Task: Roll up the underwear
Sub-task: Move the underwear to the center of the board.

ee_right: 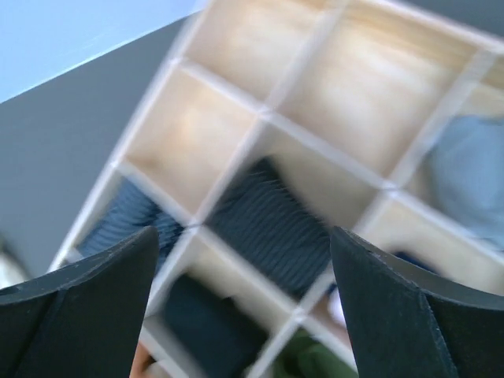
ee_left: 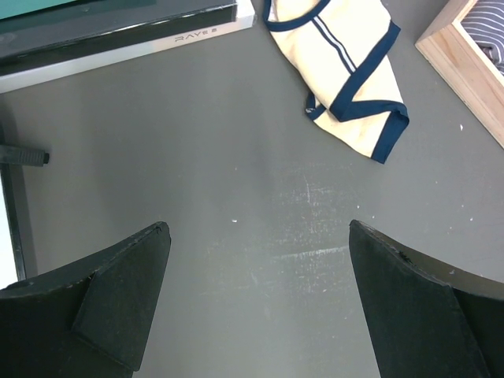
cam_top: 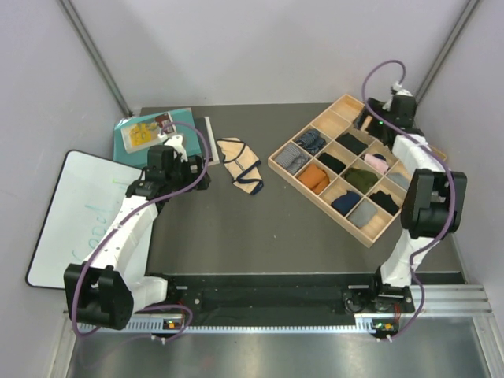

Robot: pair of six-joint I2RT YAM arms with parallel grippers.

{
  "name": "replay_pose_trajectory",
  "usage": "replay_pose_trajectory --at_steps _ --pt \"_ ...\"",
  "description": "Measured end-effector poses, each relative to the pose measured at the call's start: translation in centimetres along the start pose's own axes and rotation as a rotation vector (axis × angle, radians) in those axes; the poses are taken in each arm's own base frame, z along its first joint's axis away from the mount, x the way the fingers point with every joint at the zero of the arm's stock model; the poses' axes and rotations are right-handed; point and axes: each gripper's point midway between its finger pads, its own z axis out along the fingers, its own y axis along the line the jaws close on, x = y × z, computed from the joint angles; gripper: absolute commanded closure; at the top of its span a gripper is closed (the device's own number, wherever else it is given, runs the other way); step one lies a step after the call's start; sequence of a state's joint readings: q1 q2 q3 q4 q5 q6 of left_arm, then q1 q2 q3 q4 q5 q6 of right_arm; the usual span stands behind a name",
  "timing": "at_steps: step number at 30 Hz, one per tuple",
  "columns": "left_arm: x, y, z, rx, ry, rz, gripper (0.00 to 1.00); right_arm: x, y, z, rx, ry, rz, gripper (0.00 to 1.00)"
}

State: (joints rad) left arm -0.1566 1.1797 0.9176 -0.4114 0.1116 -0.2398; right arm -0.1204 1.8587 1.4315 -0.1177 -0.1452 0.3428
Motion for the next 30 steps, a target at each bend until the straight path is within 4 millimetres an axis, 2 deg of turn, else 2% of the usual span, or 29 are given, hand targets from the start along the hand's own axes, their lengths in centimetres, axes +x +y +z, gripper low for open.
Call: replay_pose_trajectory --at_steps 4,6,7,8,11,13,15,18,22,25,30 --pt "-0.1 0.5 0.0 -0.029 -0.006 -0.010 0.01 3.2 9.5 -2.2 -0.161 0.035 -0.099 0.17" --pt "-0.2 0.9 0.0 -0.053 -0.012 -0.019 0.01 6.2 14.6 -4.0 -0.256 0.071 -0.159 0.20" --pt "-0.2 1.1 0.0 -0.068 -0.014 -0.023 0.01 7.5 16.5 -4.7 -0.292 0.090 -0.182 0.23" --pt "-0.2 1.4 0.0 -0.084 -0.017 -0.027 0.01 9.9 19.4 -5.8 -0.351 0.121 -0.222 0.26" --pt "-0.3 2.0 -0.1 -0.121 -0.022 -0.044 0.01 15.5 24.9 -8.4 -0.473 0.201 -0.317 0.35" --pt "-0.3 2.2 -0.2 -0.139 -0.028 -0.054 0.01 19.5 28.1 -10.0 -0.546 0.254 -0.392 0.39" --pt "-0.4 2.4 -0.4 -0.152 -0.034 -0.064 0.01 23.4 30.2 -10.8 -0.590 0.308 -0.461 0.41" --pt "-0.7 2.5 -0.8 -0.159 -0.051 -0.074 0.01 28.3 31.6 -10.6 -0.607 0.375 -0.545 0.41" --pt "-1.5 2.4 -1.7 -0.163 -0.091 -0.076 0.01 32.3 30.5 -9.0 -0.554 0.457 -0.613 0.43" --pt "-1.9 2.3 -2.3 -0.157 -0.111 -0.076 0.01 33.1 29.9 -7.6 -0.493 0.474 -0.639 0.43" --pt "-2.2 2.1 -2.6 -0.152 -0.125 -0.078 0.01 32.5 29.4 -6.9 -0.431 0.458 -0.650 0.43"
